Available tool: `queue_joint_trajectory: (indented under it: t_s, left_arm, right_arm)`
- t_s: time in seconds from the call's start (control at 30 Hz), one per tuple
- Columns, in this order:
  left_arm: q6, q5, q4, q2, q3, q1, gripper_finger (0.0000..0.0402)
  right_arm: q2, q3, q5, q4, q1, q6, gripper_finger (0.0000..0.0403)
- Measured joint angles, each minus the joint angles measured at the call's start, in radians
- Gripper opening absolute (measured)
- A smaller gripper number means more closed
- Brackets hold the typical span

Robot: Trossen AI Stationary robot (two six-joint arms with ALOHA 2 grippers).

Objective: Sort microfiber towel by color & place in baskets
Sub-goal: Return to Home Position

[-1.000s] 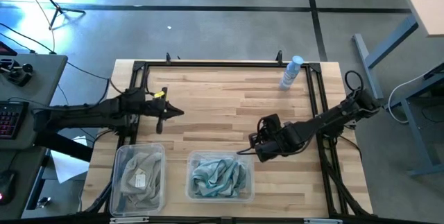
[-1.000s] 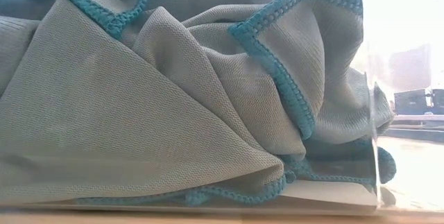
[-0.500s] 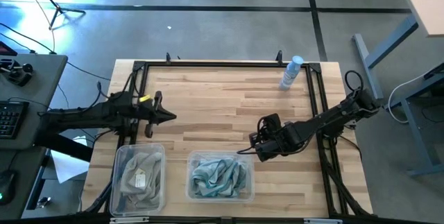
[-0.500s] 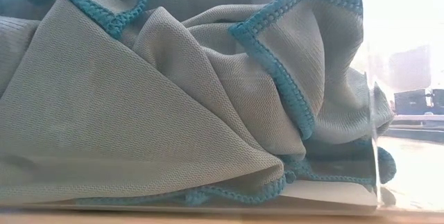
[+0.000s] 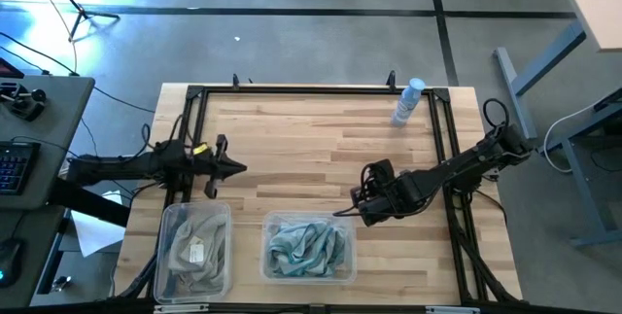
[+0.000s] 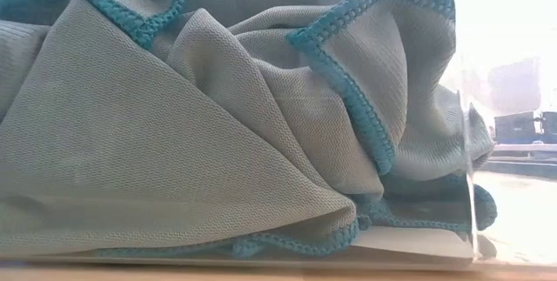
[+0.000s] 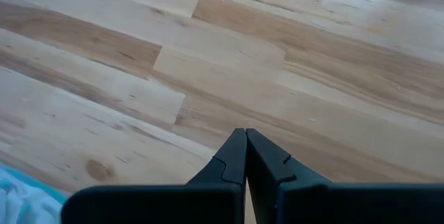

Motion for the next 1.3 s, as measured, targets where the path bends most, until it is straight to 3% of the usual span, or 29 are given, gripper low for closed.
queue_joint_trajectory:
  t_s: [0.3,0.5,0.7,1.0,1.13,1.3]
  left_arm:
    - [0.027,-0.040,-0.063,-0.018,0.001,0.000,0.0000]
    - [-0.006,-0.047,-0.078,-0.008,0.001,0.000,0.0000]
    - [-0.045,-0.048,-0.078,-0.008,0.001,0.000,0.0000]
    - [0.110,-0.048,-0.078,-0.004,0.001,0.000,0.0000]
    - [0.103,-0.048,-0.078,-0.004,0.001,0.000,0.0000]
    - [0.103,-0.048,-0.078,-0.004,0.001,0.000,0.0000]
  right_arm:
    - [0.000,0.000,-0.008,-0.028,0.000,-0.060,0.0000]
    - [0.000,0.000,-0.113,-0.099,-0.005,-0.075,0.0000]
    - [0.000,0.000,-0.091,-0.155,-0.010,-0.204,0.0000]
    - [-0.013,0.000,-0.049,-0.209,-0.093,-0.487,0.0000]
    - [-0.087,-0.047,-0.040,-0.149,-0.150,-0.674,0.0000]
    - [-0.295,-0.258,-0.044,0.061,-0.183,-0.812,0.0000]
